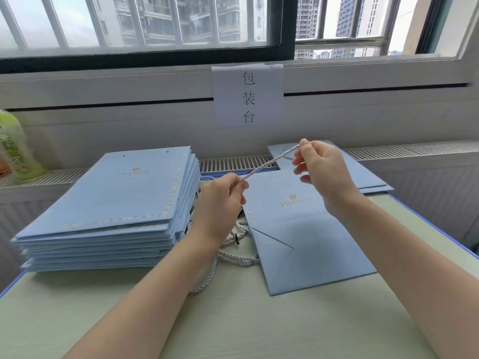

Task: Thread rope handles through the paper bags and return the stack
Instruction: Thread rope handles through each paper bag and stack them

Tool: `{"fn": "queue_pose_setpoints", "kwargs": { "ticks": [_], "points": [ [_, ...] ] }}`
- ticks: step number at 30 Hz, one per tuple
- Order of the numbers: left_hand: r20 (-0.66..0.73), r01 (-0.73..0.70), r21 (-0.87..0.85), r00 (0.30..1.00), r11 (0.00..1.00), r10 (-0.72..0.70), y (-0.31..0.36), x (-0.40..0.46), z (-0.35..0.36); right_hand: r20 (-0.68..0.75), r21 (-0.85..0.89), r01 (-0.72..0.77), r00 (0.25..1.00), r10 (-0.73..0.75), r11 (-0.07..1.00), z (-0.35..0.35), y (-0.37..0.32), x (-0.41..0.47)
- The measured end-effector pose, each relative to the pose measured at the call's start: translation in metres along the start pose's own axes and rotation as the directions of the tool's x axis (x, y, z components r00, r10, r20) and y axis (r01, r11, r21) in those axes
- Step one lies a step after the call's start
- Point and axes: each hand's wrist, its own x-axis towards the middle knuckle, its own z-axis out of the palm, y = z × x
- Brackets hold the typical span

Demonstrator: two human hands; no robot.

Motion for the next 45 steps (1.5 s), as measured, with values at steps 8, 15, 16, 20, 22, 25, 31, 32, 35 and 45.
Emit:
{"fn": "queue_pose_setpoints", "kwargs": {
  "ticks": [8, 15, 16, 20, 22, 25, 31, 32, 35, 45],
  "points": [
    [-0.013, 0.075, 0.334, 0.997, 0.94, -0.075, -0.004, -0.006, 0.002, -0.011, -0.744, -0.034, 0.999, 0.039, 0.667, -0.02, 0.032, 0.015],
    [-0.178, 0.131, 0.023, 0.976, 0.991, -0.125, 0.002, 0.0, -0.003, -0.037, -0.917, -0.091, 0.989, 0.143, 0.39, -0.021, 0.035, 0.012],
    [-0.16, 0.134, -0.005, 0.978, 0.991, -0.134, 0.003, 0.0, -0.002, -0.047, -0.908, -0.112, 0.985, 0.168, 0.404, -0.021, 0.035, 0.013],
    [0.044, 0.202, -0.016, 0.979, 0.979, -0.201, 0.0, -0.002, 0.005, -0.039, -0.879, -0.154, 0.967, 0.253, 0.452, -0.018, 0.038, 0.011],
    [0.122, 0.19, 0.014, 0.974, 0.982, -0.19, -0.001, -0.005, 0.008, -0.016, -0.873, -0.149, 0.961, 0.277, 0.465, -0.018, 0.039, 0.011],
    [0.184, 0.166, 0.054, 0.968, 0.985, -0.173, -0.004, -0.005, 0.01, 0.002, -0.878, -0.128, 0.962, 0.272, 0.461, -0.018, 0.04, 0.011],
    [0.17, 0.282, -0.041, 0.947, 0.959, -0.272, -0.001, -0.004, 0.011, -0.044, -0.881, -0.168, 0.96, 0.277, 0.442, -0.024, 0.047, 0.013],
    [0.163, 0.304, -0.051, 0.942, 0.951, -0.293, 0.0, -0.004, 0.01, -0.043, -0.867, -0.176, 0.959, 0.282, 0.466, -0.026, 0.049, 0.015],
    [0.103, 0.324, -0.049, 0.943, 0.945, -0.317, -0.001, -0.004, 0.006, -0.036, -0.843, -0.182, 0.958, 0.284, 0.506, -0.033, 0.05, 0.019],
    [0.253, 0.194, 0.352, 0.922, 0.916, -0.292, 0.013, -0.004, -0.003, -0.062, -0.975, -0.128, 0.942, 0.329, 0.183, -0.05, 0.02, 0.017]
  ]
}}
